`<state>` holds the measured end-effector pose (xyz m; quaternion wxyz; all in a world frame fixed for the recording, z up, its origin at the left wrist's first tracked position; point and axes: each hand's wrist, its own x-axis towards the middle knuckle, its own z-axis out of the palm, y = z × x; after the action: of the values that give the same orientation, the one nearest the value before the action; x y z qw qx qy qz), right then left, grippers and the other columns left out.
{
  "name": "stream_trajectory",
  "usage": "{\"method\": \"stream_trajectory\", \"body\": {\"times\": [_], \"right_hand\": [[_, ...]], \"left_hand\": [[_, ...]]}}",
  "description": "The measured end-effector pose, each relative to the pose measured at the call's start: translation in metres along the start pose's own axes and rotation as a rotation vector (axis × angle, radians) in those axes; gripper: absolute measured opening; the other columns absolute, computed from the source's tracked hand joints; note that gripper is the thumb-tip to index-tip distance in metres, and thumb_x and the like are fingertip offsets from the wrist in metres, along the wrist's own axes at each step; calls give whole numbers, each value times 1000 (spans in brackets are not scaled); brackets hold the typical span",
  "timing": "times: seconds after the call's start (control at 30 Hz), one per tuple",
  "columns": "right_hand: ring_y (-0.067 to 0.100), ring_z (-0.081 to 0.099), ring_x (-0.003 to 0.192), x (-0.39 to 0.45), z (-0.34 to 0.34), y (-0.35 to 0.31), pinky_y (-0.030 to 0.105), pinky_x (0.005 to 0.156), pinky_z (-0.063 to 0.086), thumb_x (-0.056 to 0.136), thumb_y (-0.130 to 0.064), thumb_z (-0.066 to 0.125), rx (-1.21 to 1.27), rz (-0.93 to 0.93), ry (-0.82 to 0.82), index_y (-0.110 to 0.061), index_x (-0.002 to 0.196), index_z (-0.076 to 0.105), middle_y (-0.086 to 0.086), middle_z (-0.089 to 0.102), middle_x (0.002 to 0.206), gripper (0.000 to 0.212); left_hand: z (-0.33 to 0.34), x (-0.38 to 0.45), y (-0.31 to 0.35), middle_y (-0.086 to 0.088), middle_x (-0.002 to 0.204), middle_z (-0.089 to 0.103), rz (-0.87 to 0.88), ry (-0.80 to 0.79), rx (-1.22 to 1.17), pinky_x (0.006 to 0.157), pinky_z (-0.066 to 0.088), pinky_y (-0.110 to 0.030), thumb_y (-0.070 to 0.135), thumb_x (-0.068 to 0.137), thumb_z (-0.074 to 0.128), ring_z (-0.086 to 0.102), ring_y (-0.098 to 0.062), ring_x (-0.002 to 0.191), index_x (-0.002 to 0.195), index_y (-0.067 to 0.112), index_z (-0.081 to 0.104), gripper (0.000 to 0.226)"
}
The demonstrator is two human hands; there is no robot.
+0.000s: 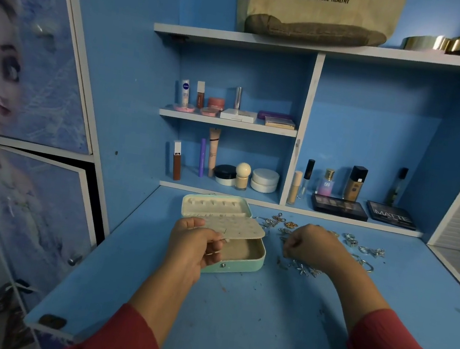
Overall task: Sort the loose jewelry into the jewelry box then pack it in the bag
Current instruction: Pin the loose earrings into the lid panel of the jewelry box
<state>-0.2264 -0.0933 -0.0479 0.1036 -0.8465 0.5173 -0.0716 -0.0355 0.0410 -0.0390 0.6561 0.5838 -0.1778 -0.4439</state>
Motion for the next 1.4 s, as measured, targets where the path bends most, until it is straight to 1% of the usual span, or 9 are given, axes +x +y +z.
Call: {"method": "stream_trajectory", "body": {"times": [0.23,0.5,0.57,0.63,0.73,0.9,1.17,1.3,1.4], "right_hand": [[7,60,81,0,-1,3,32,89,48,82,-26,65,-25,10,-15,-31,82,75,-15,69,85,11],[12,61,86,0,-1,3,34,83,54,86,-20,58,27,-4,-21,-29,90,75,-11,70,96,20],[10,60,90,-1,0,2,33,87,52,86,-19,60,65,-23,-4,-30,92,75,-14,68,98,20],[7,61,87,-2,0,0,32,85,53,82,-20,65,98,-41,-4,-33,87,75,-17,69,92,16],[7,63,82,-1,2,-2,33,81,55,77,-28,71,48,-70,-37,-36,80,75,-17,71,86,9],[8,62,84,-1,2,-8,27,81,50,79,-30,68,-68,-108,-39,-34,85,75,-15,71,89,10],[10,59,92,-3,2,-14,29,87,45,84,-34,60,-107,-128,-14,-33,93,71,-15,68,98,14],[12,60,88,-3,3,-16,28,82,46,83,-30,58,-72,-98,11,-30,89,69,-12,67,92,12],[14,61,78,-4,0,-22,30,72,51,84,-26,57,124,-82,117,-24,83,66,-8,66,84,9]], "left_hand": [[1,1,1,-16,83,63,-4,15,-4,42,49,-24,-12,82,60,54,-10,48,107,13,47,38],[0,2,0,-21,92,65,-1,19,-7,44,50,-26,-13,82,60,55,-11,48,106,13,47,38],[0,1,0,-22,92,65,-2,14,-9,45,51,-27,-13,82,60,55,-11,47,106,13,46,38],[0,1,0,-21,91,65,0,12,-11,45,51,-26,-13,82,60,54,-11,47,104,14,46,37],[0,2,0,-23,94,66,-1,13,-10,46,51,-27,-13,81,60,55,-11,49,104,14,47,38],[1,1,0,-19,90,65,-2,14,-12,46,52,-27,-13,82,60,55,-11,50,108,13,47,39],[0,1,0,-16,85,63,-6,9,-15,45,51,-27,-13,81,60,55,-11,50,108,12,48,39],[0,1,1,-16,87,63,-7,5,-16,46,52,-27,-13,82,60,55,-11,49,109,12,47,39],[0,1,0,-16,84,63,-6,1,-25,46,51,-27,-13,81,60,55,-11,49,110,12,48,40]]}}
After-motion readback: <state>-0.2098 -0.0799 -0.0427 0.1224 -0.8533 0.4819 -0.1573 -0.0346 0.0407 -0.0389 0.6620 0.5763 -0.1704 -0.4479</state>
